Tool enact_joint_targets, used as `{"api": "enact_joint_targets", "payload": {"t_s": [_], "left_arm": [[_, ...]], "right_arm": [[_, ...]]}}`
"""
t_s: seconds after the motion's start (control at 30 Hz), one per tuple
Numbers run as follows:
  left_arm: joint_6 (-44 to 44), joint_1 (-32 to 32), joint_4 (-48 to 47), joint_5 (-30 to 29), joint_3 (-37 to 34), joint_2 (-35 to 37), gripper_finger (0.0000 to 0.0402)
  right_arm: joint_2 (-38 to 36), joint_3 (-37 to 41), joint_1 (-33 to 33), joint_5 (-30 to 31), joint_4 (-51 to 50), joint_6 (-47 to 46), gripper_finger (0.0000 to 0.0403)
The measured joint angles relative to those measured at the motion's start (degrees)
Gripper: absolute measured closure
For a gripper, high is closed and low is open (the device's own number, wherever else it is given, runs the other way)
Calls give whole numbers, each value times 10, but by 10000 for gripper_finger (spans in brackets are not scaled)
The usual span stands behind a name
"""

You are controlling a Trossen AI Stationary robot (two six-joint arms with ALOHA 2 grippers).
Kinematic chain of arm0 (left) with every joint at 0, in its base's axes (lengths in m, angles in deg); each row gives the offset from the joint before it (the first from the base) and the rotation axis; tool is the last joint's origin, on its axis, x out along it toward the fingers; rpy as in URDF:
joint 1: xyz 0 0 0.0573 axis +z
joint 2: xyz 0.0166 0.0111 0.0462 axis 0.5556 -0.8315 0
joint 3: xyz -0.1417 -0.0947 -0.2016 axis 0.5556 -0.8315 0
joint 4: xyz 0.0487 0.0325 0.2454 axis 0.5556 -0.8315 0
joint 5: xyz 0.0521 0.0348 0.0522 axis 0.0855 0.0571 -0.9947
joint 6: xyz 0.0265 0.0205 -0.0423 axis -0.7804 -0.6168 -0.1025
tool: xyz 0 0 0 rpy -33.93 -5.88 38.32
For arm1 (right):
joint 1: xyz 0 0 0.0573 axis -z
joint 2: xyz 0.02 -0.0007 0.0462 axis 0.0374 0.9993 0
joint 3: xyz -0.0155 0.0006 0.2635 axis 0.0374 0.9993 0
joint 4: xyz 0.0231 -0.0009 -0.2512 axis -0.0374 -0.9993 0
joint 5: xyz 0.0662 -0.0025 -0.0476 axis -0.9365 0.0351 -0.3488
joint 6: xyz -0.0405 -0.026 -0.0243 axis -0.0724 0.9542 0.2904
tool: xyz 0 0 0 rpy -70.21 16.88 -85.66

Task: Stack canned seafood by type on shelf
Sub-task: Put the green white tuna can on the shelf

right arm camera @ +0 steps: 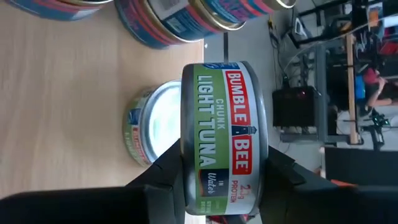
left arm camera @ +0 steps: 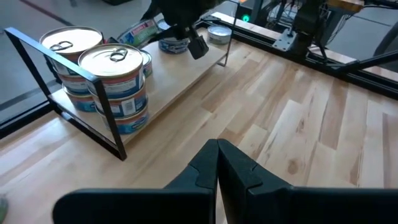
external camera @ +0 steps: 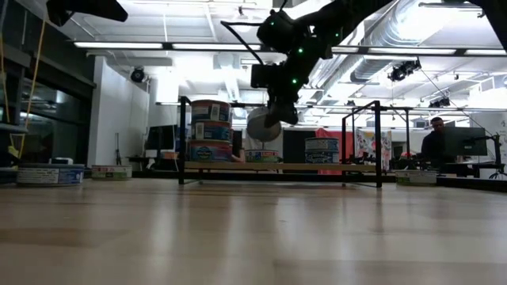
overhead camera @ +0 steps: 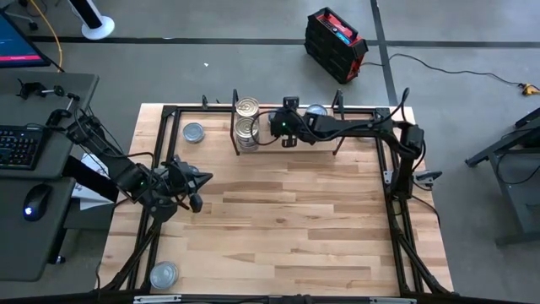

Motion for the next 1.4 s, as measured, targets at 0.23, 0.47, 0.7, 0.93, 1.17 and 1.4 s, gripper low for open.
{"api": "enact_joint_targets", "payload": {"t_s": [0.23,0.47,0.7,0.93,1.17,1.4], "left_arm": [[4,3,0,0,0,0,401],[4,3,1,2,0,0,401],[4,3,0,3,0,0,401],[4,3,0,4,0,0,401],[4,3,0,4,0,0,401],[4,3,0,4,0,0,401]], "right_arm": [[8,0,22,-10,3,3,261],[31,0,23,-15,14,3,250],[32,0,21,-29,15,-1,251],[32,-1,12,-45,13,-28,250],[32,-2,11,-59,13,-51,249],[31,-2,11,-59,2,-96,249]]}}
